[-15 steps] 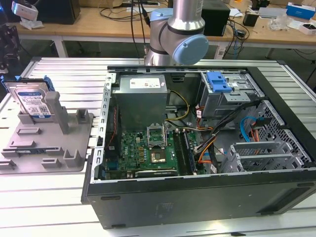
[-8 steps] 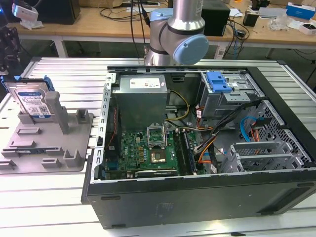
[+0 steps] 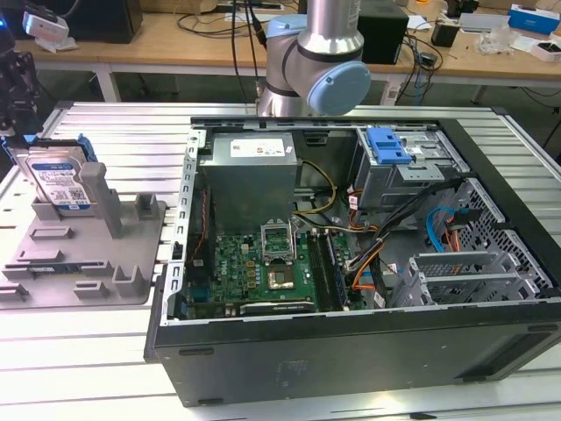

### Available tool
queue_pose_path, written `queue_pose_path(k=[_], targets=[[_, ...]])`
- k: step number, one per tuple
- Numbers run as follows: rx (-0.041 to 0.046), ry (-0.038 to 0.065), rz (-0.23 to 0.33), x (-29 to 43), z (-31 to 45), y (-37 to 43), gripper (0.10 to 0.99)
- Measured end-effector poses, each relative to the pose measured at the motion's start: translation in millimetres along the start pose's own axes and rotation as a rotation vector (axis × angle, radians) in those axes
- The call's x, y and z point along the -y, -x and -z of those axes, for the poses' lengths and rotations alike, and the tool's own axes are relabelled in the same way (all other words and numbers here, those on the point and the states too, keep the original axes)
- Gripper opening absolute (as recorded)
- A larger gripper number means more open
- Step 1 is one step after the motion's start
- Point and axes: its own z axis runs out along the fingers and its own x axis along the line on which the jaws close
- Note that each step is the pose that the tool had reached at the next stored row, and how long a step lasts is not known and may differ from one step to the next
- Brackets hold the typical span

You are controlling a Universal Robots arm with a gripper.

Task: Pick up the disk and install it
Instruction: 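Pick up the disk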

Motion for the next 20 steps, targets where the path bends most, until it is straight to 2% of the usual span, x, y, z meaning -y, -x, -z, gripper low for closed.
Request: queue_pose_path(k=[5,20], targets=[[0.0000,0.000,-0.001,-2.7,-2.7,0.1,0.482],[-0.0002,0.000,-0.001,-2.8,-8.8,0.3,0.482]])
